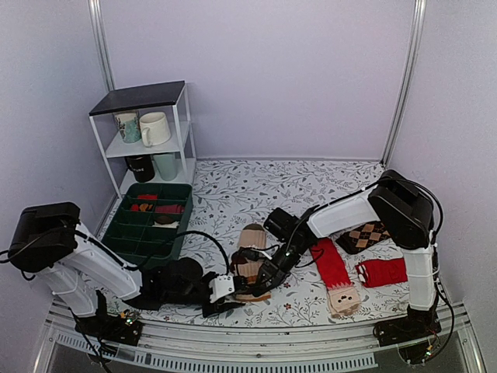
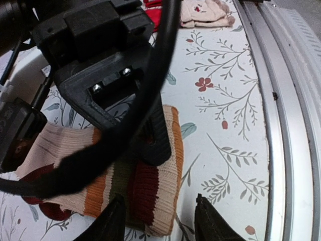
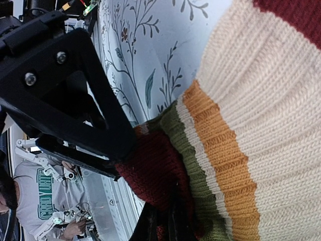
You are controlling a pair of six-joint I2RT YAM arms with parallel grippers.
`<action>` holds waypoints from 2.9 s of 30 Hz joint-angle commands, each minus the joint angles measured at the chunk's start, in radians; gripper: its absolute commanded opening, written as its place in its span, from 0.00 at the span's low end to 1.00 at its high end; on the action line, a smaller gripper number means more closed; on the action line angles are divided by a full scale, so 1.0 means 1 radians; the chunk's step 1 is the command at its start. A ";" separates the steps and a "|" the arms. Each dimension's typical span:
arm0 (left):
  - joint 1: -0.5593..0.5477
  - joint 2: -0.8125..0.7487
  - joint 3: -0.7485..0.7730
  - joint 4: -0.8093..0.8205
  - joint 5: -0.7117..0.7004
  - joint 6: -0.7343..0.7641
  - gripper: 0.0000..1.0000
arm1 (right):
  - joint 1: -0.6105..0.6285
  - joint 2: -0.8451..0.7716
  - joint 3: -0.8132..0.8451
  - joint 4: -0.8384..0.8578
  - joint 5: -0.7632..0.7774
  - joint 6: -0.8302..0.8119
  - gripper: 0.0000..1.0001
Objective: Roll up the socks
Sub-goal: Roll a pair of socks at the center of the board.
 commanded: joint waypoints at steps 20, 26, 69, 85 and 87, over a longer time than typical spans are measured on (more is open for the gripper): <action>-0.019 0.128 0.106 -0.037 0.048 -0.024 0.00 | 0.002 0.105 -0.063 -0.152 0.187 -0.002 0.01; 0.003 0.133 0.104 -0.101 0.100 -0.143 0.00 | 0.000 0.033 -0.062 -0.056 0.210 0.019 0.13; 0.208 0.096 -0.050 -0.160 0.446 -0.600 0.00 | 0.237 -0.387 -0.649 1.162 0.654 -0.371 0.44; 0.210 0.105 -0.050 -0.151 0.455 -0.597 0.00 | 0.237 -0.219 -0.545 1.078 0.596 -0.430 0.48; 0.210 0.103 -0.052 -0.149 0.454 -0.597 0.00 | 0.237 -0.202 -0.536 1.037 0.594 -0.429 0.46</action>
